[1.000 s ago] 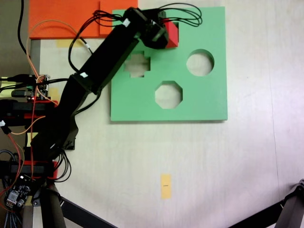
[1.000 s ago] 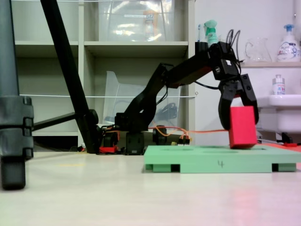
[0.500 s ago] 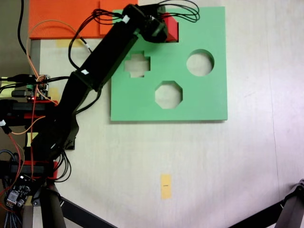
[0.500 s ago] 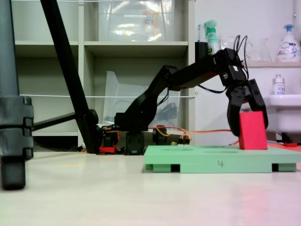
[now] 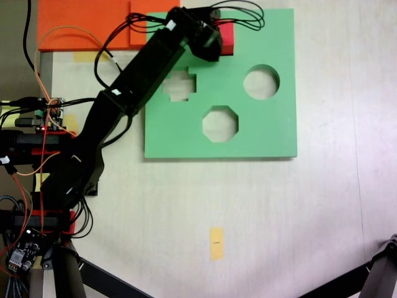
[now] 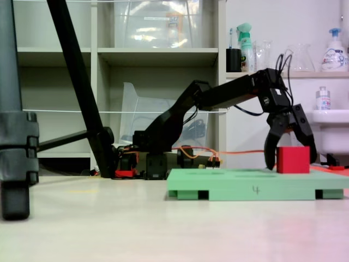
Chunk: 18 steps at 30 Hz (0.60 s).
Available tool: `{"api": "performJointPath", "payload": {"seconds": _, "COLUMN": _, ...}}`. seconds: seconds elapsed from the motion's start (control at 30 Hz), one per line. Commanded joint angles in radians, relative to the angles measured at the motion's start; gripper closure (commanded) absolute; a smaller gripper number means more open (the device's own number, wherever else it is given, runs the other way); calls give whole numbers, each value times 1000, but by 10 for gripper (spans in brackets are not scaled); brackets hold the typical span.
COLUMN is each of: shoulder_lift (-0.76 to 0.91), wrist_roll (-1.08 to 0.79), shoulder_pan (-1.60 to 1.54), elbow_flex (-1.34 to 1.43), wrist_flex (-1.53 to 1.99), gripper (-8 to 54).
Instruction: Put the square block into the corresponding hole
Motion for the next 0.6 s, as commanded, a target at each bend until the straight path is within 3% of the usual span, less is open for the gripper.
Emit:
{"api": "performJointPath", "payload": {"seconds": 0.0, "shoulder_lift": 25, "wrist_roll": -26, "shoulder_pan": -11, "elbow_flex": -48, "wrist_flex": -17, "gripper": -22}}
{"api": "performJointPath", "payload": {"seconds": 0.17, "shoulder_lift": 94, "wrist_roll": -91, "shoulder_pan": -9, "elbow_flex": -48, "wrist_flex": 40, "gripper": -23}}
{"api": "performJointPath", "payload": {"seconds": 0.43, "shoulder_lift": 428, "wrist_roll": -354, "shoulder_pan": 5, "elbow_flex": -44, "wrist_flex": 285, "gripper": -22}}
{"api": "performJointPath", "payload": {"seconds": 0.57, "shoulder_lift": 575, "wrist_roll": -683, "shoulder_pan": 83, "elbow_flex": -3, "wrist_flex": 410, "gripper": -21}}
